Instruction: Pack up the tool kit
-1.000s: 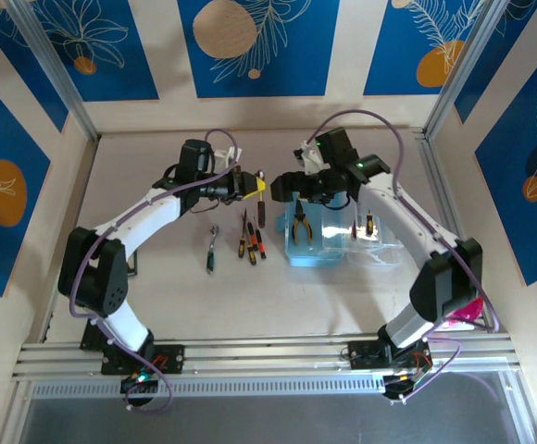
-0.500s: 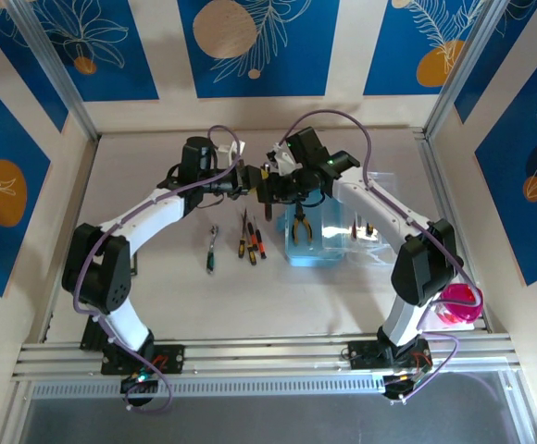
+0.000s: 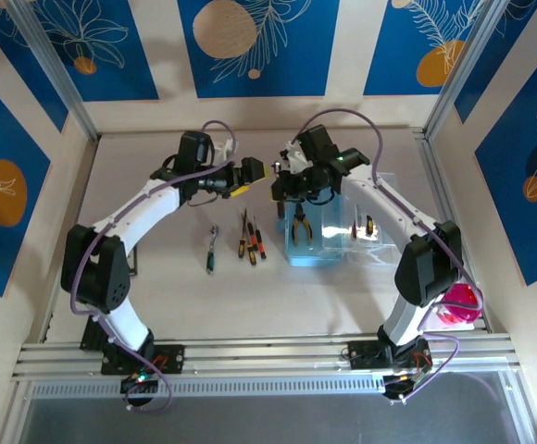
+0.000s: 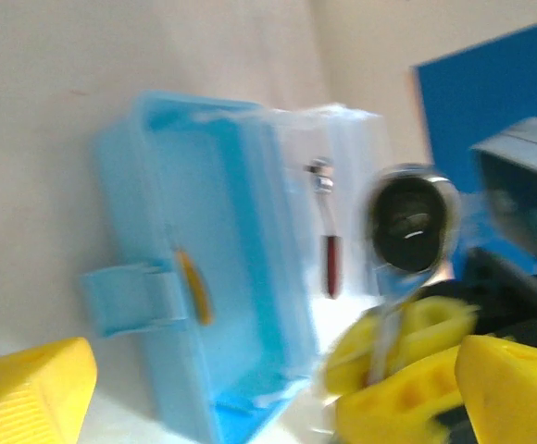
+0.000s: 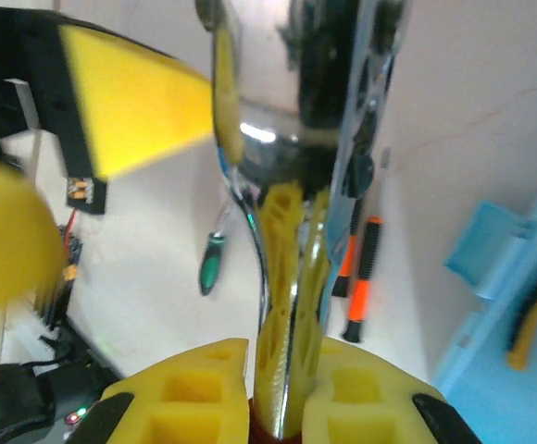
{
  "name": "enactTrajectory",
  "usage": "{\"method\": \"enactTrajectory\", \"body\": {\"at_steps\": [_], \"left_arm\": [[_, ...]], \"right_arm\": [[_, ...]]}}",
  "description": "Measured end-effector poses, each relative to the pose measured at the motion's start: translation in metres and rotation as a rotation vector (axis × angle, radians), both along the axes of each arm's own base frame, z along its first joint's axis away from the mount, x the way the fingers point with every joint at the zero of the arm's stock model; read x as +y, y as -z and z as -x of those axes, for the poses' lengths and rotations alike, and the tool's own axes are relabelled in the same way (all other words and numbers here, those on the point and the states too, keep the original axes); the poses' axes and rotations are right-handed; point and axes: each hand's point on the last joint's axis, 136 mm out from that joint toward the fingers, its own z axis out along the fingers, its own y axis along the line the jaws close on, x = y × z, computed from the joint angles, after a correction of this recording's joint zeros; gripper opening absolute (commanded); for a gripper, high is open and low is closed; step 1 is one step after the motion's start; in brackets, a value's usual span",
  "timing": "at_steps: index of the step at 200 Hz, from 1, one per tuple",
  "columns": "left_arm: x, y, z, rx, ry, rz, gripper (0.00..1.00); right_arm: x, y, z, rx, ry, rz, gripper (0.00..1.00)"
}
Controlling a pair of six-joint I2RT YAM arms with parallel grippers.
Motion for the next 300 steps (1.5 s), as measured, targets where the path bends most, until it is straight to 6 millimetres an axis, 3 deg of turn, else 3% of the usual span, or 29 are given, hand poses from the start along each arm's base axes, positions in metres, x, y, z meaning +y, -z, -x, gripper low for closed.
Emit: {"method": "enactTrajectory", "body": {"at_steps": [22,52,83,116,167,190,255,300], "left_arm": [[0.041,0.01,-0.013,-0.012,-0.094,-0.177,1.0],[0.086,0.035,-0.006,0.036,-0.162,-0.378,1.0],[0.102,0.056,0.009,0.084,-0.161,-0.474,1.0],[0.108,0.07,0.02,0.125,-0.152,-0.509,1.0],[0.11,0.075,0.025,0.137,-0.149,-0.517,1.0],[0.11,0.073,0.025,0.133,-0.15,-0.515,1.0],[0.111,0.075,0.028,0.139,-0.148,-0.517,1.0],[0.111,0.074,0.028,0.137,-0.148,-0.516,1.0]], "right_arm": [[-0.037,0.0,-0.006,-0.029,0.078,0.102,0.0],[-0.081,0.018,-0.005,-0.011,0.16,0.307,0.0],[-0.121,0.043,0.0,0.04,0.229,0.531,0.0],[-0.149,0.057,0.005,0.084,0.274,0.683,0.0],[-0.175,0.072,0.01,0.122,0.321,0.804,0.0],[-0.179,0.082,0.013,0.148,0.319,0.831,0.05],[-0.178,0.089,0.01,0.152,0.329,0.833,0.29],[-0.177,0.089,0.009,0.149,0.332,0.83,0.35]]}}
